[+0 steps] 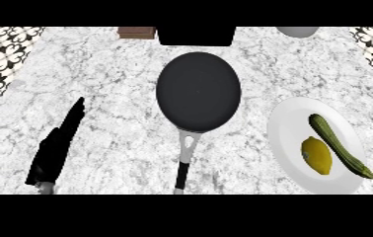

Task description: Pick the squash from the plate and place it in the pan

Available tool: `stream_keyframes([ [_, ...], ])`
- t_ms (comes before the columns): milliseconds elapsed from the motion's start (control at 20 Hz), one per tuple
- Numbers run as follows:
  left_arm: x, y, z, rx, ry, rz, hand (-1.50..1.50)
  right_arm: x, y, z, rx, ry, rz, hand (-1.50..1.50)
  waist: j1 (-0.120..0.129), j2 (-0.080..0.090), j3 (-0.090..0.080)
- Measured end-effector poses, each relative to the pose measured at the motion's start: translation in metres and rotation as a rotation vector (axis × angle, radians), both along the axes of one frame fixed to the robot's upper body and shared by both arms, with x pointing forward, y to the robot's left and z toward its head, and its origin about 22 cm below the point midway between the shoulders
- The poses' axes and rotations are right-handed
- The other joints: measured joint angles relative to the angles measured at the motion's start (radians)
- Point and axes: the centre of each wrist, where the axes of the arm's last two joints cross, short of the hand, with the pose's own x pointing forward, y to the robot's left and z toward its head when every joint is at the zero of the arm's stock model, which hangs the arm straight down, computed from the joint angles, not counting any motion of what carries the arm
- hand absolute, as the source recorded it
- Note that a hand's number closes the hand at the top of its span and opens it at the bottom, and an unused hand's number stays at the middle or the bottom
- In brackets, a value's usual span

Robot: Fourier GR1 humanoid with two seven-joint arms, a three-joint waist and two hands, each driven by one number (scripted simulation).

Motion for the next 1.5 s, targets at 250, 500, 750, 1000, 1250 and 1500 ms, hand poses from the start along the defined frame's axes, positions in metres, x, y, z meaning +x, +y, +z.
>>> stream_keyframes([
  [250,0.001,-0.004,0.002,0.004,0.009,-0.001,0.0,0.026,0.016,0.019,-0.034,0.102,0.166,-1.5,-0.002,-0.001,-0.001],
  [500,-0.003,-0.006,-0.002,0.002,0.007,0.003,0.0,0.051,0.041,0.027,-0.094,0.185,0.263,-1.5,-0.007,-0.003,-0.001],
  [750,-0.004,-0.002,0.001,0.004,0.007,0.004,0.0,0.075,0.067,0.026,-0.137,0.282,0.296,-1.5,-0.01,-0.004,-0.002],
  [1000,-0.002,-0.006,-0.001,0.002,0.004,0.01,0.0,0.088,0.088,0.025,-0.215,0.369,0.348,-1.5,-0.013,-0.004,-0.001],
  [1250,0.0,-0.005,0.003,0.0,0.005,0.016,0.0,0.099,0.119,0.024,-0.323,0.47,0.402,-1.5,-0.017,-0.005,-0.002],
  [1500,0.0,-0.004,-0.001,0.001,0.005,0.017,0.0,0.1,0.133,0.012,-0.392,0.539,0.421,-1.5,-0.019,-0.005,-0.002],
])
